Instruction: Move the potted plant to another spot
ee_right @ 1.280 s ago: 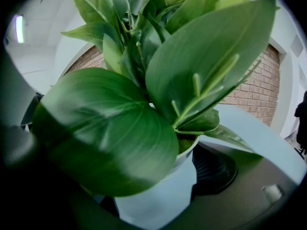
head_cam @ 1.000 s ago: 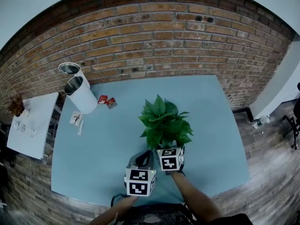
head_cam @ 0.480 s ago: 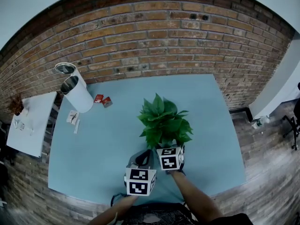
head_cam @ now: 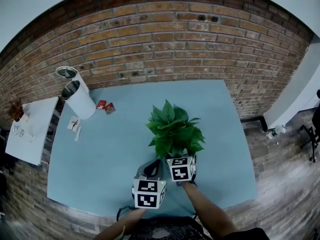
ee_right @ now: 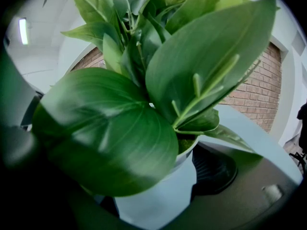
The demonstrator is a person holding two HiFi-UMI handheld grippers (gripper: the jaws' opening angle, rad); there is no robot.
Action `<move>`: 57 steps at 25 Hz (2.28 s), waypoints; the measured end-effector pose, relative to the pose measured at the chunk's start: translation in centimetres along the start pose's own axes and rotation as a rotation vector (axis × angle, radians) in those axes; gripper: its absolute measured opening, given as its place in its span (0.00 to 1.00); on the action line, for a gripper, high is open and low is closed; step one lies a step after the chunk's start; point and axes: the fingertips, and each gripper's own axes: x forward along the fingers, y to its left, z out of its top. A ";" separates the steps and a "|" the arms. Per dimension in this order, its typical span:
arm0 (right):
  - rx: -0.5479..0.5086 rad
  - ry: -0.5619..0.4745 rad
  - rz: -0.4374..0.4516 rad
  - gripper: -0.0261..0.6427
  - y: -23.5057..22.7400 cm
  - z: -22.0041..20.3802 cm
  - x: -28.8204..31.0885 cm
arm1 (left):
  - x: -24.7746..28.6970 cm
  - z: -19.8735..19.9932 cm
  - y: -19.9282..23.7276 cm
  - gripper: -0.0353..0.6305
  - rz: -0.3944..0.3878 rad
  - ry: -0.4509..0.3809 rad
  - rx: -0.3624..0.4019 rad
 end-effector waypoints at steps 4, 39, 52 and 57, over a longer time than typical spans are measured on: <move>0.000 0.009 0.008 0.76 -0.9 -0.5 -0.2 | 0.4 -0.1 -1.0 0.05 -0.002 -0.003 -0.003; -0.026 0.002 0.050 0.76 -7.0 -1.1 -2.0 | 3.2 0.4 -7.4 0.05 0.026 -0.005 -0.002; 0.004 0.001 0.043 0.76 -7.4 -1.3 -3.1 | 2.5 -0.1 -7.4 0.05 0.014 0.000 -0.008; 0.001 -0.005 0.027 0.71 -7.2 -1.5 -4.0 | 1.8 -0.3 -7.5 0.05 0.003 0.000 -0.004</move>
